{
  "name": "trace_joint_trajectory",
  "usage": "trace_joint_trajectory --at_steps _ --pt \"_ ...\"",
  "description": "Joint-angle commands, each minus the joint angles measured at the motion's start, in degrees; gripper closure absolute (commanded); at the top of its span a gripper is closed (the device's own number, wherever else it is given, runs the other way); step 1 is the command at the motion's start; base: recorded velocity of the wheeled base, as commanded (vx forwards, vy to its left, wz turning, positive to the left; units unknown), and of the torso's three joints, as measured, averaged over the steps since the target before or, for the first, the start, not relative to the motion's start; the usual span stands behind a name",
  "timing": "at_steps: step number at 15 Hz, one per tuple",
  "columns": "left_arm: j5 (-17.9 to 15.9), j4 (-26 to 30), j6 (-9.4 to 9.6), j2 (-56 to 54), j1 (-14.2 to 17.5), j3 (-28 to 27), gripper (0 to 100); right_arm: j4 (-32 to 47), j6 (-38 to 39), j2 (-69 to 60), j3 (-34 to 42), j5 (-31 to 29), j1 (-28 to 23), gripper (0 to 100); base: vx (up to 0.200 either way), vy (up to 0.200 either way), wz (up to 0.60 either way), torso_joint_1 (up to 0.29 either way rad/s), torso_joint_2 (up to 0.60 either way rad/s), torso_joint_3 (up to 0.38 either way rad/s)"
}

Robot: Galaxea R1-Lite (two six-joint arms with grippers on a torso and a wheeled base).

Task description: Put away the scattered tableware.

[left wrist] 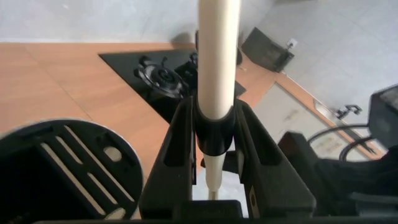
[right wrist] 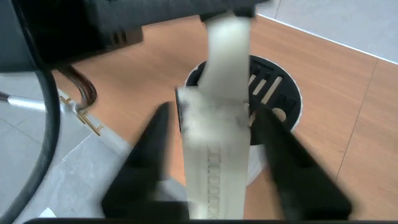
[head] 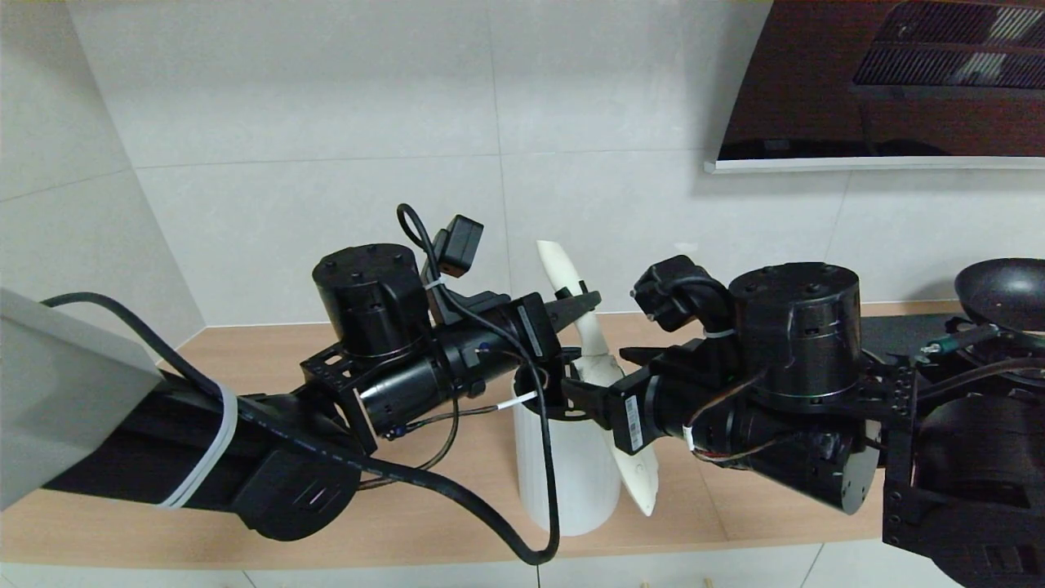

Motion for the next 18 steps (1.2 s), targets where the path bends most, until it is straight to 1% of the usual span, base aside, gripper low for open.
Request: trace_joint_trajectory --at_steps 1,4,6,7,8,9,10,11,12,13,14,15,16,17,18 --pt "0.1 -0.06 -0.03 -0.3 -0.03 -0.13 100 0.01 -0.01 -0.02 0.01 0.03 0.07 0 0.0 0.0 0.0 0.0 0.0 0.0" --pt "1.5 0.56 0.06 -1.44 -0.03 -0.83 100 -1.48 -0.01 -0.46 0.18 -0.06 0.07 0 0.0 0.0 0.0 0.0 0.0 0.0" --pt "1.77 2.4 0.32 -3.2 0.32 -1.53 100 -4.21 -0.36 -1.95 1.77 -0.15 -0.11 0 0.0 0.0 0.0 0.0 0.0 0.0" --pt "3.61 5.3 0.5 -5.31 1.02 -3.11 100 -4.21 -0.36 -4.59 2.38 -0.06 -1.07 0 0.0 0.0 0.0 0.0 0.0 0.0" --pt "5.1 7.06 0.59 -6.54 1.29 -4.35 100 -4.03 -0.45 -6.17 2.64 0.03 -1.78 0 0.0 0.0 0.0 0.0 0.0 0.0" --pt "5.1 7.06 0.59 -6.54 1.29 -4.35 100 -4.03 -0.45 -6.17 2.64 0.03 -1.78 0 0.0 0.0 0.0 0.0 0.0 0.0" --pt "13.19 15.15 5.33 -11.11 1.46 -9.09 100 -3.24 -0.45 -11.8 2.73 0.38 -5.55 0 0.0 0.0 0.0 0.0 0.0 0.0" --pt "16.88 17.08 8.23 -12.25 1.11 -10.67 100 -1.92 -0.45 -13.47 2.47 0.47 -7.05 0 0.0 0.0 0.0 0.0 0.0 0.0" --pt "19.52 17.96 10.78 -12.96 0.94 -12.34 100 -0.69 -0.45 -15.14 2.29 0.55 -8.02 0 0.0 0.0 0.0 0.0 0.0 0.0" --pt "21.1 19.54 15.35 -13.48 0.06 -13.4 100 -0.17 -0.45 -16.37 2.38 0.91 -8.72 0 0.0 0.0 0.0 0.0 0.0 0.0" --pt "23.03 21.39 20.71 -13.66 -0.56 -13.49 100 -0.08 -0.45 -17.07 2.47 0.99 -9.07 0 0.0 0.0 0.0 0.0 0.0 0.0" --pt "25.41 21.3 24.14 -13.48 -1.17 -13.49 100 -0.08 -0.45 -17.16 2.56 0.99 -9.6 0 0.0 0.0 0.0 0.0 0.0 0.0" --pt "27.87 21.21 25.72 -13.05 -1.96 -13.66 100 -0.08 -0.45 -17.07 2.56 0.99 -9.95 0 0.0 0.0 0.0 0.0 0.0 0.0" --pt "33.49 21.21 25.99 -12.52 -3.55 -13.57 100 -0.08 -0.45 -16.81 2.47 1.08 -10.56 0 0.0 0.0 0.0 0.0 0.0 0.0" --pt "37.98 21.3 26.16 -11.64 -4.6 -13.57 100 -0.08 -0.45 -16.63 2.47 1.08 -10.65 0 0.0 0.0 0.0 0.0 0.0 0.0"
